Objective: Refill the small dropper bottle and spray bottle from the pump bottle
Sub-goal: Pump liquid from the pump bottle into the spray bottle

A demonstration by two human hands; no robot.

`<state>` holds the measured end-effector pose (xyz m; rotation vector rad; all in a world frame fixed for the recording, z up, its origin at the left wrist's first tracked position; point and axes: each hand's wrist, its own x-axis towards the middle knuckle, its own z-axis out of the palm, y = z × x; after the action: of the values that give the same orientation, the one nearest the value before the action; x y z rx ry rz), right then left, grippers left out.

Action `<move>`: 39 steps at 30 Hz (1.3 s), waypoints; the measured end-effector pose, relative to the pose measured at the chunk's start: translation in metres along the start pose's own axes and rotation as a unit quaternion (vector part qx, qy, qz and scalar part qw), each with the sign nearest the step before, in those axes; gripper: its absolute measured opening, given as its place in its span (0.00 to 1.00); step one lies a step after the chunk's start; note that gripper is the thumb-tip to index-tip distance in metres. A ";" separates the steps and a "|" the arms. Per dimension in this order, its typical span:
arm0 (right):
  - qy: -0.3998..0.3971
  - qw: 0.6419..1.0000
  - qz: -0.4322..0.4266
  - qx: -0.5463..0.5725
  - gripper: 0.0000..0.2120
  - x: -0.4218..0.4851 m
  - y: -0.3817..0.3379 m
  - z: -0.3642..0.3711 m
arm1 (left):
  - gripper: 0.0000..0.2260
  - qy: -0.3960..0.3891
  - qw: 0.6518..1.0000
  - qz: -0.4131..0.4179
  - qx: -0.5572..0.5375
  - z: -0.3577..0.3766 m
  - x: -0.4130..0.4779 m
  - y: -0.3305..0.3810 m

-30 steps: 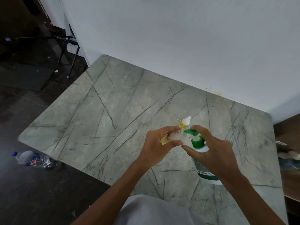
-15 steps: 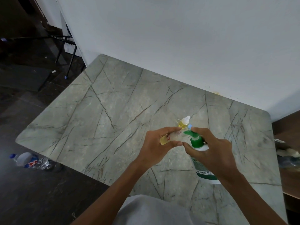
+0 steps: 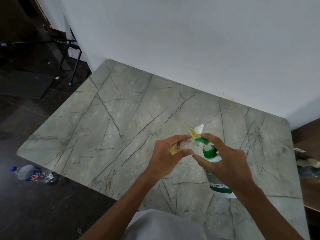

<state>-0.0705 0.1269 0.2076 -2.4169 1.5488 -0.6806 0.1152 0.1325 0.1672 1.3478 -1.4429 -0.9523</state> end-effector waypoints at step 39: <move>-0.013 1.000 0.000 -0.006 0.29 0.013 0.006 -0.005 | 0.20 0.003 1.000 0.001 -0.004 0.000 0.008 -0.001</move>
<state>-0.0734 0.1131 0.2132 -2.4246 1.5487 -0.6390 0.1155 0.1247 0.1675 1.3423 -1.4343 -0.9510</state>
